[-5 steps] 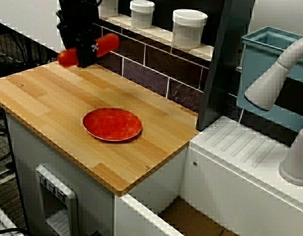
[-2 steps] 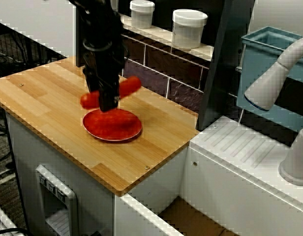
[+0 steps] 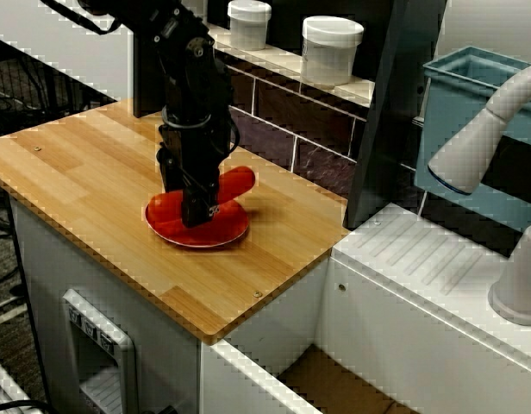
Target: Put the object on the plate
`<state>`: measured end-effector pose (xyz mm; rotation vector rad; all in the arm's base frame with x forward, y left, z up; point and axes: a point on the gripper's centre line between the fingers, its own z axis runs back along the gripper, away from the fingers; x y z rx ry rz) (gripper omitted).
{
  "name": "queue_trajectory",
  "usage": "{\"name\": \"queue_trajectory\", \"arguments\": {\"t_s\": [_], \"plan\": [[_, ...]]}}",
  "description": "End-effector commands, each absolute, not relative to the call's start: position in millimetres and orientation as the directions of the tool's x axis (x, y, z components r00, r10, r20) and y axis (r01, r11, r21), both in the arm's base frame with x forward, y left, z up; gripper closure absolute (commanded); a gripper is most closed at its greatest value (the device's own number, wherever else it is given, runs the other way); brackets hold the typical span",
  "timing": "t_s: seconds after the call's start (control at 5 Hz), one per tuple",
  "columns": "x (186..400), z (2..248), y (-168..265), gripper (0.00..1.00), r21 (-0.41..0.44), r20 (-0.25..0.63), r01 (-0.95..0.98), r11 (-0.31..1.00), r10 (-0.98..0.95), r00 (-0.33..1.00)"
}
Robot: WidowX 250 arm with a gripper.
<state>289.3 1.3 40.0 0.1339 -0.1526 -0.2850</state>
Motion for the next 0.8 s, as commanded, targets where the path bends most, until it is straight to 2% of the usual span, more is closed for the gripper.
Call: {"name": "queue_trajectory", "arguments": {"t_s": [0.0,0.6], "plan": [[274,35,4,0.0,0.179,0.114,0.269,0.946,-0.292,0.95],[281,54,18,0.0,0.153,0.13,0.232,0.961,-0.252,0.959]]}}
